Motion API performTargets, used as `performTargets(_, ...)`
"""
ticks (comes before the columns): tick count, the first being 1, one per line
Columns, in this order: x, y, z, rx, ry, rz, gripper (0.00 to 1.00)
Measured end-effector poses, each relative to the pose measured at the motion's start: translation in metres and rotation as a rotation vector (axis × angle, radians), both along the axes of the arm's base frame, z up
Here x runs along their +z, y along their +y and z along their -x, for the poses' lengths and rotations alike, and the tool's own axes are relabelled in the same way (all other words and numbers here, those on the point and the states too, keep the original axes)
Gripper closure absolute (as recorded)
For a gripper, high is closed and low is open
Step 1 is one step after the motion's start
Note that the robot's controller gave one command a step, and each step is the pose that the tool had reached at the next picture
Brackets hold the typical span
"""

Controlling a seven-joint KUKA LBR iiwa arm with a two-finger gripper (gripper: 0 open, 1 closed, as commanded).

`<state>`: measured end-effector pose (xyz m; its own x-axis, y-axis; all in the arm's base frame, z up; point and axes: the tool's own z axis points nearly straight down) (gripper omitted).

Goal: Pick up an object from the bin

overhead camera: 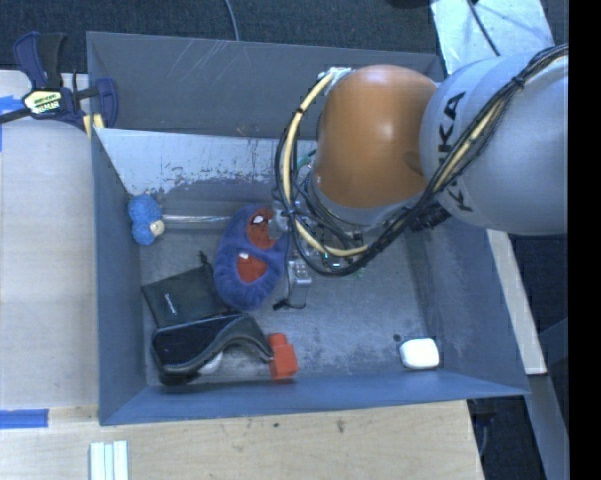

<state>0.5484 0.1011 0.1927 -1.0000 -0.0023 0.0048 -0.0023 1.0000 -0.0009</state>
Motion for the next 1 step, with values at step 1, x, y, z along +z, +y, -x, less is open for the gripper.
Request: performTargets(1, -0.1207, 0.0345, -0.0385, 0.35, -0.008, 0.001, 0.0)
